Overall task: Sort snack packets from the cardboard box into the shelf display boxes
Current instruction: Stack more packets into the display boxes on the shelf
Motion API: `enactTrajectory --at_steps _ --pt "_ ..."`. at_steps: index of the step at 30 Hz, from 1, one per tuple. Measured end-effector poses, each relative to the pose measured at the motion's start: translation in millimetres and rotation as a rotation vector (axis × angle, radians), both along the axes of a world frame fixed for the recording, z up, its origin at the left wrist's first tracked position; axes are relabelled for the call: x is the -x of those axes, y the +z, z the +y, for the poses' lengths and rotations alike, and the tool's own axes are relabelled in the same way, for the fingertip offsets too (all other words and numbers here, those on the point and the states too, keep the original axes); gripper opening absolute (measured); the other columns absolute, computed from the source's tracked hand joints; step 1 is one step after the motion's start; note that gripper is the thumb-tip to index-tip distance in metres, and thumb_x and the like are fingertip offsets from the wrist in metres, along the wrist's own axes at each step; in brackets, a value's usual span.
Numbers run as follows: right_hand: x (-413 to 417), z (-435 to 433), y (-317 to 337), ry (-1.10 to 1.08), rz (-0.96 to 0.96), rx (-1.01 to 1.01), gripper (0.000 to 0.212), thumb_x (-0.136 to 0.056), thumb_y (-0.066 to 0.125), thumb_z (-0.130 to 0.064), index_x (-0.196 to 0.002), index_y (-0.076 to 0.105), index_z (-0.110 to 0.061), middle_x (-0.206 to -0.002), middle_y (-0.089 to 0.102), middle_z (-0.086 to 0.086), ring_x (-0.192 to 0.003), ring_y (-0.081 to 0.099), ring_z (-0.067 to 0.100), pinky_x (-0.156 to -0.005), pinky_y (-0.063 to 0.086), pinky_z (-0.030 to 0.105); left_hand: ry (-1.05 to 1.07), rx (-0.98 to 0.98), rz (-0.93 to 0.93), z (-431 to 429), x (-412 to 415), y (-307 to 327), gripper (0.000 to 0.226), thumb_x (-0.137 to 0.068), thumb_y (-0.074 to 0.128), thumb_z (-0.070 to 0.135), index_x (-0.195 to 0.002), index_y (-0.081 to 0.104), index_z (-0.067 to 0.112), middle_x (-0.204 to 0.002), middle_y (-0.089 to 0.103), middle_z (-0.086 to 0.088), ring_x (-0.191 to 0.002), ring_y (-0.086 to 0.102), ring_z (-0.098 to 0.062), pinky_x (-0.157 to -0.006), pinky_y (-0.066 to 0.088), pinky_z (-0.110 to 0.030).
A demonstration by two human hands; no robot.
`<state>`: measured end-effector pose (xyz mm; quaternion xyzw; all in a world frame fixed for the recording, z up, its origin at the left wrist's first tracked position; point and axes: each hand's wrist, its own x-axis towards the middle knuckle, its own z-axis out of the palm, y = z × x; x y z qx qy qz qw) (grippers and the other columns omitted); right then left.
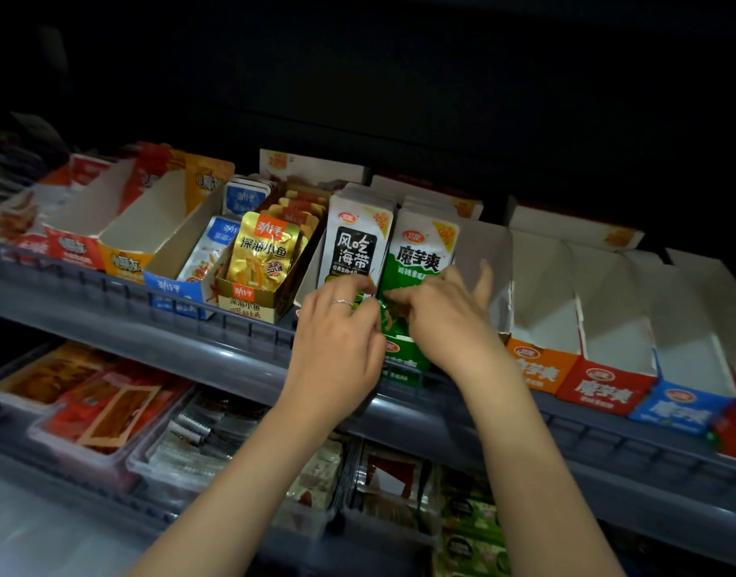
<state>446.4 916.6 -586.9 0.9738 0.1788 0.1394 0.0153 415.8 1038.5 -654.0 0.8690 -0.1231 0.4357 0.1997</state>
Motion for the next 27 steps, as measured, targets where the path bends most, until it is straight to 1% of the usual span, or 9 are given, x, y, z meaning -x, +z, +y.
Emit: enactTrajectory --at_steps 4,8,10,13,16,18,20,23,27 --pt "5 3 0 -0.029 0.018 0.016 0.053 -0.095 0.037 -0.009 -0.137 0.044 -0.04 -0.127 0.049 0.006 -0.133 0.026 0.027 -0.109 -0.013 0.06 -0.002 -0.024 -0.002 1 0 3 0.018 -0.079 0.04 0.015 -0.075 0.055 0.007 -0.107 0.058 -0.017 -0.102 0.045 -0.024 -0.086 0.031 -0.033" --pt "7 1 -1 -0.024 -0.006 -0.028 0.045 -0.096 0.038 -0.014 -0.132 0.05 -0.038 -0.128 0.052 0.003 -0.133 0.028 0.024 -0.109 -0.013 0.059 -0.013 -0.037 0.009 3 1 3 0.018 -0.08 0.04 0.016 -0.076 0.055 0.007 -0.108 0.058 -0.016 -0.104 0.046 -0.025 -0.087 0.031 -0.034" --pt "6 0 -2 -0.006 -0.053 -0.039 0.039 -0.096 0.04 -0.017 -0.126 0.058 -0.034 -0.123 0.057 0.001 -0.127 0.038 0.023 -0.112 -0.005 0.055 -0.002 -0.062 0.02 5 3 3 0.019 -0.08 0.04 0.017 -0.077 0.056 0.007 -0.109 0.058 -0.016 -0.105 0.047 -0.026 -0.089 0.031 -0.035" --pt "10 0 0 0.008 -0.147 -0.081 0.03 -0.095 0.044 -0.018 -0.116 0.065 -0.024 -0.111 0.066 0.003 -0.107 0.056 0.022 -0.11 0.019 0.04 0.0 -0.099 0.021 8 8 6 0.022 -0.082 0.041 0.017 -0.087 0.059 0.006 -0.112 0.057 -0.016 -0.107 0.048 -0.028 -0.092 0.032 -0.037" --pt "18 -2 -1 0.057 -0.279 -0.185 0.032 -0.092 0.045 -0.016 -0.114 0.067 -0.022 -0.105 0.069 0.003 -0.096 0.062 0.022 -0.106 0.022 0.033 -0.022 -0.092 -0.016 12 20 12 0.029 -0.085 0.043 0.016 -0.106 0.061 0.006 -0.116 0.056 -0.015 -0.111 0.046 -0.026 -0.094 0.033 -0.036" --pt "28 -7 -1 0.113 -0.417 -0.276 0.031 -0.088 0.047 -0.015 -0.108 0.07 -0.019 -0.101 0.071 0.002 -0.09 0.065 0.021 -0.1 0.027 0.032 -0.065 -0.089 -0.055 16 32 15 0.029 -0.086 0.044 0.015 -0.108 0.06 0.005 -0.115 0.057 -0.014 -0.11 0.047 -0.025 -0.093 0.034 -0.035" --pt "44 -16 -3 0.178 -0.545 -0.317 0.027 -0.083 0.048 -0.015 -0.094 0.072 -0.016 -0.09 0.072 0.0 -0.08 0.065 0.019 -0.09 0.033 0.032 -0.12 -0.124 -0.084 19 45 14 0.027 -0.086 0.045 0.013 -0.106 0.062 0.004 -0.112 0.06 -0.013 -0.107 0.049 -0.024 -0.091 0.034 -0.034" --pt "76 -37 -16 0.266 -0.575 -0.301 0.025 -0.08 0.046 -0.018 -0.086 0.07 -0.015 -0.083 0.071 0.0 -0.076 0.065 0.02 -0.079 0.038 0.032 -0.226 -0.213 -0.071 19 68 9 0.023 -0.086 0.047 0.01 -0.103 0.062 0.005 -0.106 0.063 -0.009 -0.101 0.053 -0.024 -0.087 0.037 -0.036" --pt "119 -74 -59 0.304 -0.521 -0.217 0.02 -0.08 0.051 -0.014 -0.086 0.07 -0.01 -0.079 0.069 0.005 -0.074 0.063 0.025 -0.077 0.04 0.035 -0.389 -0.297 0.156 12 100 -7 0.02 -0.086 0.043 0.015 -0.097 0.059 0.01 -0.09 0.062 -0.003 -0.08 0.058 -0.025 -0.068 0.042 -0.034"
